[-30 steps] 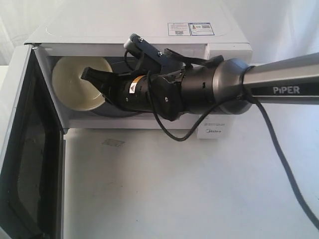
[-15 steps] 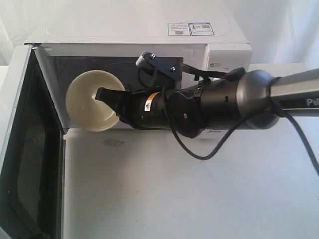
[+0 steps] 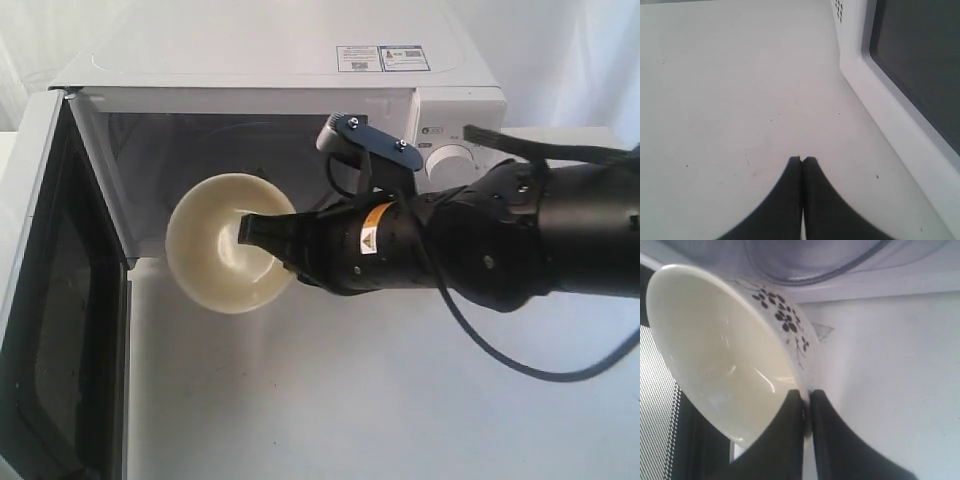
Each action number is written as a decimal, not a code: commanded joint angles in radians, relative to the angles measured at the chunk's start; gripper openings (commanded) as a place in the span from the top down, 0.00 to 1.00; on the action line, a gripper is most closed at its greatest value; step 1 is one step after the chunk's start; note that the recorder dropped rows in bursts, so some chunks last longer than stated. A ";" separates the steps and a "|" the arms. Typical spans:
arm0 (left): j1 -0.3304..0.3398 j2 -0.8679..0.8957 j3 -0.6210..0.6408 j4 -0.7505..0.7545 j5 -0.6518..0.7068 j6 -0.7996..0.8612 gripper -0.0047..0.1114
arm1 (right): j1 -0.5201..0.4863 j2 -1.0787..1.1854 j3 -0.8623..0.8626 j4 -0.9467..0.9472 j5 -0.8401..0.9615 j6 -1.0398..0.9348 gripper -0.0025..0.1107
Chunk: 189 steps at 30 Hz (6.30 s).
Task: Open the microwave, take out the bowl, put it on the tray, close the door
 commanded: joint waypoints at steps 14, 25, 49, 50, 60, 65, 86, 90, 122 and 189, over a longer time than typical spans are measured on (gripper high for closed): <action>0.001 -0.004 0.006 -0.008 0.003 0.004 0.96 | -0.113 -0.281 0.136 0.097 0.332 -0.308 0.98; 0.001 -0.004 0.006 -0.008 0.003 0.004 0.96 | -0.410 -0.262 0.139 0.416 0.548 -0.803 0.98; 0.001 -0.004 0.006 -0.008 0.003 0.004 0.96 | -0.758 0.050 0.040 0.673 0.692 -1.198 0.98; 0.001 -0.004 0.006 -0.008 0.003 0.004 0.96 | -0.762 0.058 0.037 0.673 0.699 -1.202 0.98; 0.001 -0.004 0.006 -0.008 0.003 0.004 0.96 | -0.814 0.097 0.021 0.734 0.717 -1.254 0.98; 0.001 -0.004 0.006 -0.008 0.003 0.004 0.96 | -0.833 0.109 0.020 0.751 0.696 -1.254 0.98; 0.001 -0.004 0.006 -0.008 0.003 0.004 0.96 | -0.837 0.174 -0.015 0.775 0.741 -1.261 0.94; 0.001 -0.004 0.006 -0.008 0.003 0.004 0.96 | -0.837 0.174 -0.015 0.775 0.741 -1.259 0.77; 0.001 -0.004 0.006 -0.008 0.003 0.004 0.96 | -0.837 -0.180 -0.013 0.750 0.837 -1.232 0.54; 0.001 -0.004 0.006 -0.008 0.003 0.004 0.96 | -0.745 0.071 0.115 0.800 0.453 -1.371 0.98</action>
